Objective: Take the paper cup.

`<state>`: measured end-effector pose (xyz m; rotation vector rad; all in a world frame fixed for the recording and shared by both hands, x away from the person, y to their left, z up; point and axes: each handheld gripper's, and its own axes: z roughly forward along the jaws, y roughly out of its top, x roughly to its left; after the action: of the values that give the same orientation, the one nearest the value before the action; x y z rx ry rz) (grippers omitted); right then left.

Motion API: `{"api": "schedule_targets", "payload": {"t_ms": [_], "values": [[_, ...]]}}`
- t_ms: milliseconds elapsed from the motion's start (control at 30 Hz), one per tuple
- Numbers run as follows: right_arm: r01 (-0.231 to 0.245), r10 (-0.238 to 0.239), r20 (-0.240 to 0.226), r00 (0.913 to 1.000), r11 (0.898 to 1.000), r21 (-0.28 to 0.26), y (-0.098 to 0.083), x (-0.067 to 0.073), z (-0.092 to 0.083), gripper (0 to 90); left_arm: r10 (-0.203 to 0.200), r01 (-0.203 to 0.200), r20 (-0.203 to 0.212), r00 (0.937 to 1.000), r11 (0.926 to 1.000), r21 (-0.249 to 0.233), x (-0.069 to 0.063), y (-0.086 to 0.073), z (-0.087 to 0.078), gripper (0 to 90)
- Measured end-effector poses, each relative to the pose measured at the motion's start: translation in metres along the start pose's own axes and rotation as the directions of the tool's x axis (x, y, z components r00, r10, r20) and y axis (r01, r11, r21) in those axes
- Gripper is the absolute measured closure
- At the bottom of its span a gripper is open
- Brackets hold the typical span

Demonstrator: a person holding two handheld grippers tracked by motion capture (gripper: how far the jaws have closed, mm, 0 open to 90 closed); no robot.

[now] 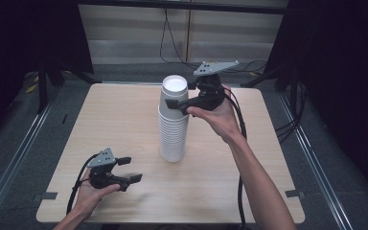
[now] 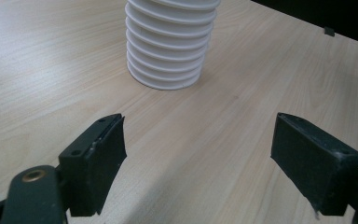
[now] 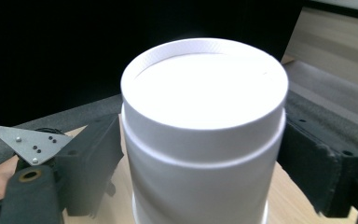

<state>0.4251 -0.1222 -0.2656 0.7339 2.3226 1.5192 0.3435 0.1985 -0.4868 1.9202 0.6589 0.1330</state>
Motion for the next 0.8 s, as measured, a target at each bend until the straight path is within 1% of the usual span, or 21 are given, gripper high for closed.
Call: {"api": "schedule_targets", "payload": {"t_ms": [100, 233, 267, 433, 500, 800], "values": [[-0.005, 0.005, -0.004, 1.0, 1.0, 0.015, 0.002, -0.001, 0.006, 15.0, 0.004, -0.004, -0.001, 1.0, 1.0, 0.002, 0.0, 0.0, 0.0, 17.5], [-0.004, 0.004, -0.005, 1.0, 1.0, 0.029, 0.004, -0.001, 0.009, 15.0, 0.003, -0.003, -0.001, 1.0, 1.0, 0.001, 0.0, 0.0, 0.0, 17.5], [0.0, 0.0, -0.003, 1.0, 0.999, 0.042, 0.006, -0.001, 0.011, 15.3, 0.004, -0.004, 0.0, 1.0, 1.0, 0.001, 0.0, 0.0, 0.001, 17.5], [-0.006, 0.006, -0.004, 1.0, 0.999, 0.035, 0.007, -0.002, 0.011, 18.2, 0.003, -0.003, 0.0, 1.0, 1.0, 0.001, 0.0, 0.0, 0.0, 17.5], [-0.013, 0.014, -0.012, 0.9998, 0.999, 0.035, 0.007, -0.004, 0.011, 18.7, 0.004, -0.004, 0.0, 1.0, 1.0, 0.001, 0.0, 0.0, 0.001, 17.5], [-0.018, 0.018, -0.008, 0.9998, 0.999, 0.031, 0.007, -0.003, 0.011, 19.3, 0.007, -0.007, -0.001, 1.0, 0.9999, 0.008, 0.0, 0.0, 0.002, 17.7]]}}
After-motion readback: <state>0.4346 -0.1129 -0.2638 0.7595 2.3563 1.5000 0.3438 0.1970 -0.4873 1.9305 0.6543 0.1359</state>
